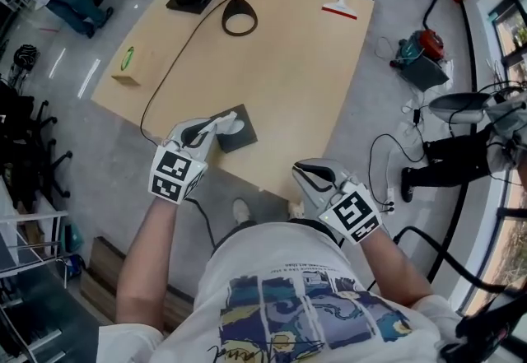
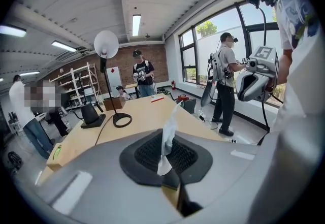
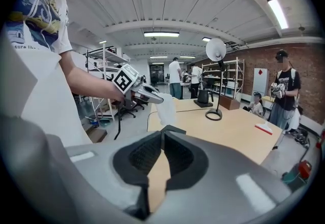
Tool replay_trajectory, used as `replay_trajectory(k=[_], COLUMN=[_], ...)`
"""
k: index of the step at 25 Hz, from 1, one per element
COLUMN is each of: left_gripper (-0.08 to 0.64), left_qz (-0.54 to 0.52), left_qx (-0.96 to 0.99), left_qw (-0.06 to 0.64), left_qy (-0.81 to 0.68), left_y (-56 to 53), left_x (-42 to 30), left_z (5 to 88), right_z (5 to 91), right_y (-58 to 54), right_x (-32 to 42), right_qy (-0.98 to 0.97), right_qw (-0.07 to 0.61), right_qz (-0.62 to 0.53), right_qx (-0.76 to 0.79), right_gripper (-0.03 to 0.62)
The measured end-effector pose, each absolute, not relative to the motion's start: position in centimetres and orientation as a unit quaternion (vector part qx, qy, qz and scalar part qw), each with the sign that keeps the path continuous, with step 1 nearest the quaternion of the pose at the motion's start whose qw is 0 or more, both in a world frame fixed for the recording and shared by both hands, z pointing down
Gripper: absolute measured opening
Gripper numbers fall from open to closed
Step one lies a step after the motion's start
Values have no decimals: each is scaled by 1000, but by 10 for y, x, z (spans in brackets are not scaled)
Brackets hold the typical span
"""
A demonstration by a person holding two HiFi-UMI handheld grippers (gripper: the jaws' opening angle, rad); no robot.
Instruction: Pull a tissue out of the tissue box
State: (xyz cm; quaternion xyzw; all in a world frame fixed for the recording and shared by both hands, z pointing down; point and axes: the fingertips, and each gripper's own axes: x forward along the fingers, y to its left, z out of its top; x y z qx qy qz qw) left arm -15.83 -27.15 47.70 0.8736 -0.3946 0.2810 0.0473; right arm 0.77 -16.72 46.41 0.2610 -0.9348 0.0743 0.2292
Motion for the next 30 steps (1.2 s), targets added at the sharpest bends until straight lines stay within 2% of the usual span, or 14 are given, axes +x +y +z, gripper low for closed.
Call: replay_trajectory(k=[14,30], left_gripper=[6,6], left_qz=[183,150], left_qx=[869,851], left_qw=[61,78], left_qy=[-456,-498], left_y=[-213,-135], left_x=[-166,-177], left_z=[393,365], right_z=[461,453], right_y=[-179,-177], right_x=[-18,-66], right_qy=[-951,-963], right_qw=[225,233], right_qz=[52,15], right_qx=[206,134], right_gripper=[18,18])
